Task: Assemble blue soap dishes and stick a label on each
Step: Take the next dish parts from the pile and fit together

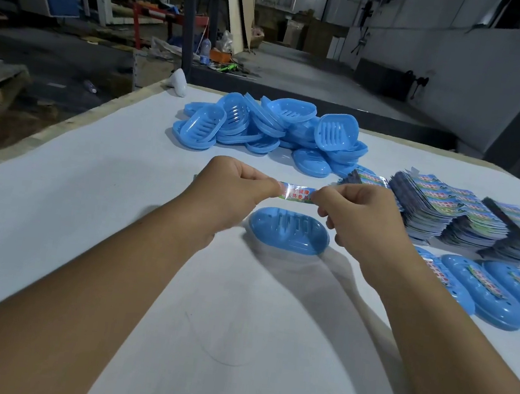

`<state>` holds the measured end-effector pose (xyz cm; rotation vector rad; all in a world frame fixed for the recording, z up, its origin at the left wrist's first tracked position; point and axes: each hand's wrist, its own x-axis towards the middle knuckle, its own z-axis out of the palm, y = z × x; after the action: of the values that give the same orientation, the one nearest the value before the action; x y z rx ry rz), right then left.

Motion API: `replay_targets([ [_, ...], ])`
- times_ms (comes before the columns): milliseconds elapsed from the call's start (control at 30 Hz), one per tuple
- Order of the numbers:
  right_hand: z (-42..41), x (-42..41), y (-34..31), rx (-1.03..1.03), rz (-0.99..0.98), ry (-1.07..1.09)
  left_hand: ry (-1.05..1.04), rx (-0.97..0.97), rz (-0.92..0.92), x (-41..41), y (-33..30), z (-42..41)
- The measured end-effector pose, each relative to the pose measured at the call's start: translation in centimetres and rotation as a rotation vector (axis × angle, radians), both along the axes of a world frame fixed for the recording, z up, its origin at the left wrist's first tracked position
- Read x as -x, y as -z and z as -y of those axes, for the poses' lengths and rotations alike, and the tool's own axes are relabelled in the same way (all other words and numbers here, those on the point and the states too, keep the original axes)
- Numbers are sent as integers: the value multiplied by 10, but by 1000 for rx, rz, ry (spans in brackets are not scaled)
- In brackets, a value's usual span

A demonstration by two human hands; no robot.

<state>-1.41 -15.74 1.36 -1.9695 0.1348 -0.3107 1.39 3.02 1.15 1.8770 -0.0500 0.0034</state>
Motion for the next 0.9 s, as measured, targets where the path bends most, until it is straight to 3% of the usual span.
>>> replay_targets([
  [300, 2, -4, 5, -29, -94, 42, -55, -193, 108, -4, 9, 12],
  [900, 3, -2, 9, 217, -138, 6, -45, -424, 134, -14, 18, 16],
])
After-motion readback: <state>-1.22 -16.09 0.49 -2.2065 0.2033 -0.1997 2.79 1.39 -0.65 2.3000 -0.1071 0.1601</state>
